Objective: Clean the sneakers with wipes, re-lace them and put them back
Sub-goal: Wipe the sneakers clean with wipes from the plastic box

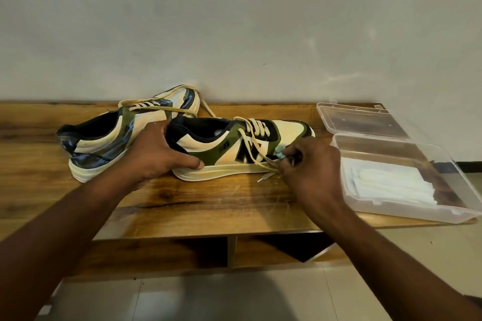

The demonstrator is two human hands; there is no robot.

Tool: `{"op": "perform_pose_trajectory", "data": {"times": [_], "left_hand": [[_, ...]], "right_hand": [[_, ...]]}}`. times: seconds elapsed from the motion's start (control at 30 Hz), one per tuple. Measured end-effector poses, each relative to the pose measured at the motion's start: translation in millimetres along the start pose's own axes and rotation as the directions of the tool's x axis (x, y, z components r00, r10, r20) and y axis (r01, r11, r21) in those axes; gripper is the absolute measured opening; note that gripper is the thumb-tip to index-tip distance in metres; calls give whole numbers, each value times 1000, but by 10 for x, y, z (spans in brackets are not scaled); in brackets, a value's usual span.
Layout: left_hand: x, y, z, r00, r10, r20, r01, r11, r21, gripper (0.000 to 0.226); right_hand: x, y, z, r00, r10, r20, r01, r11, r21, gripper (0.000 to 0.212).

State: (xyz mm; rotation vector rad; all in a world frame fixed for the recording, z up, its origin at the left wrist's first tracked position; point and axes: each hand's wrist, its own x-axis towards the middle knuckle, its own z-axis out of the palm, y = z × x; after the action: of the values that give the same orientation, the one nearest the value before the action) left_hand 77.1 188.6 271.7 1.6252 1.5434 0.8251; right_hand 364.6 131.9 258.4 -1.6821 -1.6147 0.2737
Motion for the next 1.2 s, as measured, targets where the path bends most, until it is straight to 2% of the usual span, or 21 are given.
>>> {"op": "perform_pose_trajectory", "data": {"times": [0.17,0.3,0.43,0.53,0.6,0.67,0.77,0.9,0.97,1.1,1.2], "left_hand": [[14,-27,-23,1000,4,18,-4,1000,1,68],[19,-26,-25,1000,-9,15,10,1000,-12,71],[-15,4,-9,999,-32,9,32,997,-68,66],[-32,25,16,998,-64,16,66,983,-174,65],[-27,52,26,994,-108,30,112,960,-255,55],[-19,73,41,987,-152,54,161,933,-322,48],[-34,104,90,975,-208,73,220,890,-400,66],[-57,133,134,968,-240,79,250,867,-430,76],[-72,144,137,970,-214,114,242,880,-409,74],[-93,124,174,964,-214,157,261,880,-397,72],[-79,134,216,965,-252,79,262,882,-392,73]], "right_hand": [[371,274,-228,985,79,-151,-90,994,-67,14],[485,338,-233,992,-16,-125,-10,979,-203,12],[478,317,-258,996,4,-92,-17,990,-141,14],[311,186,-191,998,-39,-51,35,996,-81,15],[186,38,-149,998,-59,-30,58,998,-11,17],[100,-116,-149,993,-96,-73,98,995,25,19],[27,-263,-146,954,-249,-166,259,965,44,24],[-143,-362,15,921,-385,-65,388,921,33,26],[-140,-384,49,903,-424,-66,426,905,16,26],[-23,-370,44,947,-302,-111,307,951,35,30],[-21,-375,85,962,-262,-82,267,962,62,32]]}}
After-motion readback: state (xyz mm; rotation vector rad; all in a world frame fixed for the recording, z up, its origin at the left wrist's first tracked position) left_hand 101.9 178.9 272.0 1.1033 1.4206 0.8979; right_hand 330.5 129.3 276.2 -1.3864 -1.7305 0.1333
